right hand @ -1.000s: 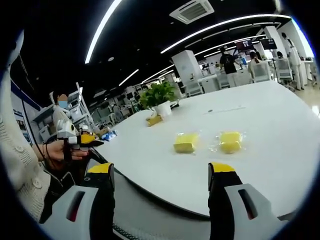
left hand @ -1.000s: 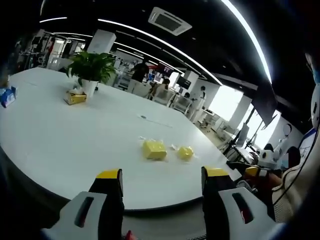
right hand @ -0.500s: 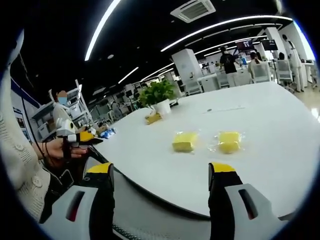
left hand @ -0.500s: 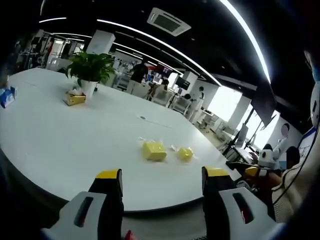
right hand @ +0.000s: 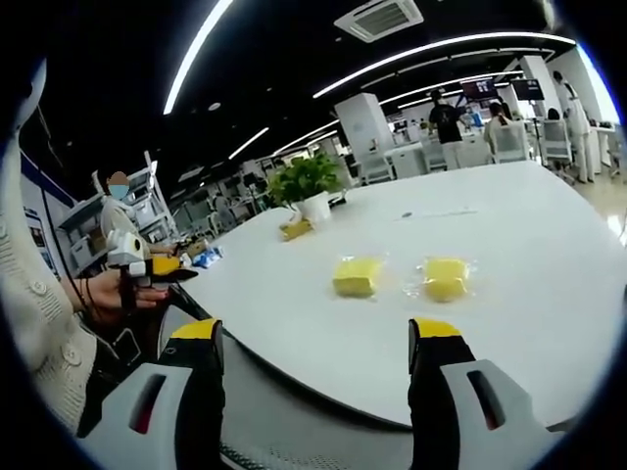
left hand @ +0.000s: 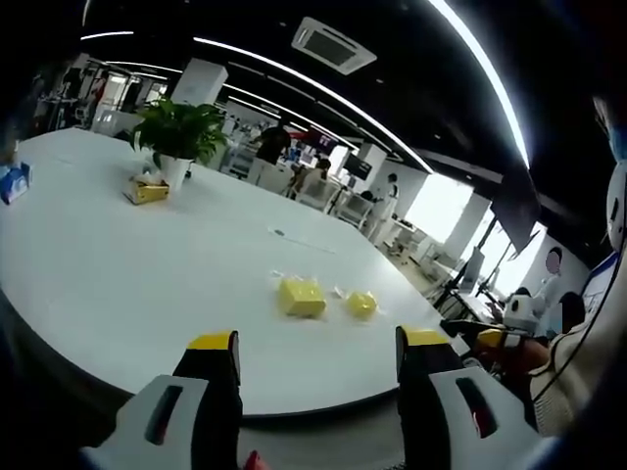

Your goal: Compare the silicone blocks by pressing each to a similar depth, holding the contact briefly, and releasing to observe deformation and rebound differences across the visible hardness samples.

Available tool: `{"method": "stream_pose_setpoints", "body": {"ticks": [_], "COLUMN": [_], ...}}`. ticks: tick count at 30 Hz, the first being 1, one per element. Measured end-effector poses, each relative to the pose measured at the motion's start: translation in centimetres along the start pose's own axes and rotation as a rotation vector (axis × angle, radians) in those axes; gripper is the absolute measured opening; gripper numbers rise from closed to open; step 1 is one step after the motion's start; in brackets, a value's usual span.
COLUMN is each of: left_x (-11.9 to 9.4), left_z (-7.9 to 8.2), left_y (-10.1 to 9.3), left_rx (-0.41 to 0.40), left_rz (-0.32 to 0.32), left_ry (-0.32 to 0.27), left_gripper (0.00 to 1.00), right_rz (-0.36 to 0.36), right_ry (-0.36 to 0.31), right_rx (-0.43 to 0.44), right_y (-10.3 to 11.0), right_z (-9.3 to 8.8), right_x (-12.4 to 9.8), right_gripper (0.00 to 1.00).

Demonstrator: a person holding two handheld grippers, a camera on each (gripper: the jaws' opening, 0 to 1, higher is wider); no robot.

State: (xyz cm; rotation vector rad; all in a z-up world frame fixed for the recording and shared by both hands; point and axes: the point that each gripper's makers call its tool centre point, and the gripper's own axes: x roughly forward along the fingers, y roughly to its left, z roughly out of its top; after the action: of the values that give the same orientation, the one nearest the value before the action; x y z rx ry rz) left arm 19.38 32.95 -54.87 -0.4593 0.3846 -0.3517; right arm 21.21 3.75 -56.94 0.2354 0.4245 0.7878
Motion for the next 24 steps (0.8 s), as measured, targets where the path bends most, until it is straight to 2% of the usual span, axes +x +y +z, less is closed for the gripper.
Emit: {"method": "stream_pose_setpoints", "body": {"ticks": [8, 15, 19, 24], "left_x": [0.5, 1.2, 2.0, 4.0], "left_z": [0.4, 1.3, 2.5, 4.9], "left_y": [-0.4, -0.6, -1.2, -2.2], "left_rx": [-0.008, -0.005, -0.036, 0.001], "left_rz": [-0.025, -0.049, -0.071, -0.113], "left_ry": [0.002, 0.003, 0.000, -0.001], "left_gripper": [0.64, 0.63, 0.62, 0.63], "right_rz": [-0.022, -0.035, -0.038, -0.045], "right_ry": [0.012, 0.024, 0.018, 0.024], "right_rx": [-0.004, -0.008, -0.012, -0.007], "right_y": [-0.5, -0.8, -0.8, -0.8], "right_z": [0.1, 0.2, 0.5, 0.4], "right_x": [-0.1, 0.3, 0.4, 0.7], "right_gripper": [0.71, 0.71, 0.71, 0.71]}}
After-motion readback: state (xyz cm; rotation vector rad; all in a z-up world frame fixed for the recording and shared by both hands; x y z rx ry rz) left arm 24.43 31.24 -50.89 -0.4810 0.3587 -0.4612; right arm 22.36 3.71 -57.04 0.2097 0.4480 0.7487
